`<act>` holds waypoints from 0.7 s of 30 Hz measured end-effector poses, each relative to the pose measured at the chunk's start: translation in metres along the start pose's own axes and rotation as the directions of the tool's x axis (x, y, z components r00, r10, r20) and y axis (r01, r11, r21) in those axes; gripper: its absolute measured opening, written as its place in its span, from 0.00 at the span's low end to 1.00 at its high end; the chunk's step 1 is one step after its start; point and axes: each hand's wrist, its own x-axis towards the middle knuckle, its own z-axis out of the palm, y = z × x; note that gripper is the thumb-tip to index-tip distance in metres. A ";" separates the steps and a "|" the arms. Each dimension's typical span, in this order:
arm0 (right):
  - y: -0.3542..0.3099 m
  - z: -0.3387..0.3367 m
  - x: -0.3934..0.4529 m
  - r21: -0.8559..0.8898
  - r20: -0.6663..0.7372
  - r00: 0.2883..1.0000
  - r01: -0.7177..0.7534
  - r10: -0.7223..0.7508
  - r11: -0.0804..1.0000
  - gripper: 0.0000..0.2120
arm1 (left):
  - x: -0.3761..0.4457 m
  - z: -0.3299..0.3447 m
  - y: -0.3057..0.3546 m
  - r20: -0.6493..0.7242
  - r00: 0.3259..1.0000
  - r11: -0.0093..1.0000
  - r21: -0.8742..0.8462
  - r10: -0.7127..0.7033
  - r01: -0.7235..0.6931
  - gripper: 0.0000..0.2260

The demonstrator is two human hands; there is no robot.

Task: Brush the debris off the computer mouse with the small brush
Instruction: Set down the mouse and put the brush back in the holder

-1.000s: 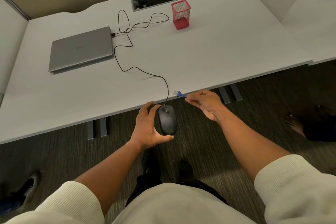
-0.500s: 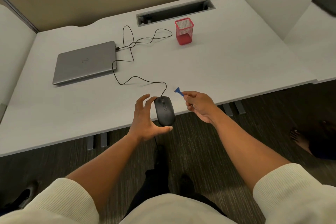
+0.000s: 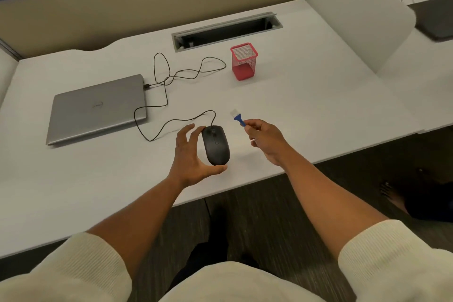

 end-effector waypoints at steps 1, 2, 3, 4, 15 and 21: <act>-0.004 0.002 0.007 0.000 -0.006 1.000 -0.002 0.002 1.000 0.06 | 0.008 -0.002 -0.002 0.005 1.000 1.000 -0.004 0.000 0.000 0.54; -0.007 0.004 0.014 0.002 -0.011 1.000 -0.003 0.003 1.000 0.06 | 0.016 -0.003 -0.004 0.009 1.000 1.000 -0.008 0.002 -0.002 0.54; -0.011 0.007 0.020 0.002 -0.016 1.000 -0.002 0.003 1.000 0.06 | 0.024 -0.005 -0.006 0.013 1.000 1.000 -0.012 0.004 -0.003 0.54; -0.015 0.009 0.027 -0.002 -0.023 1.000 -0.003 0.003 1.000 0.06 | 0.031 -0.007 -0.008 0.016 1.000 1.000 -0.017 0.005 -0.004 0.54; -0.047 0.038 0.090 -0.040 -0.118 0.993 -0.012 0.007 0.999 0.11 | 0.100 -0.022 -0.038 0.050 0.998 0.998 -0.050 0.033 -0.031 0.52; -0.057 0.044 0.114 -0.016 -0.151 0.988 -0.003 0.000 1.000 0.06 | 0.132 -0.020 -0.053 0.094 0.995 0.998 -0.065 0.023 -0.017 0.54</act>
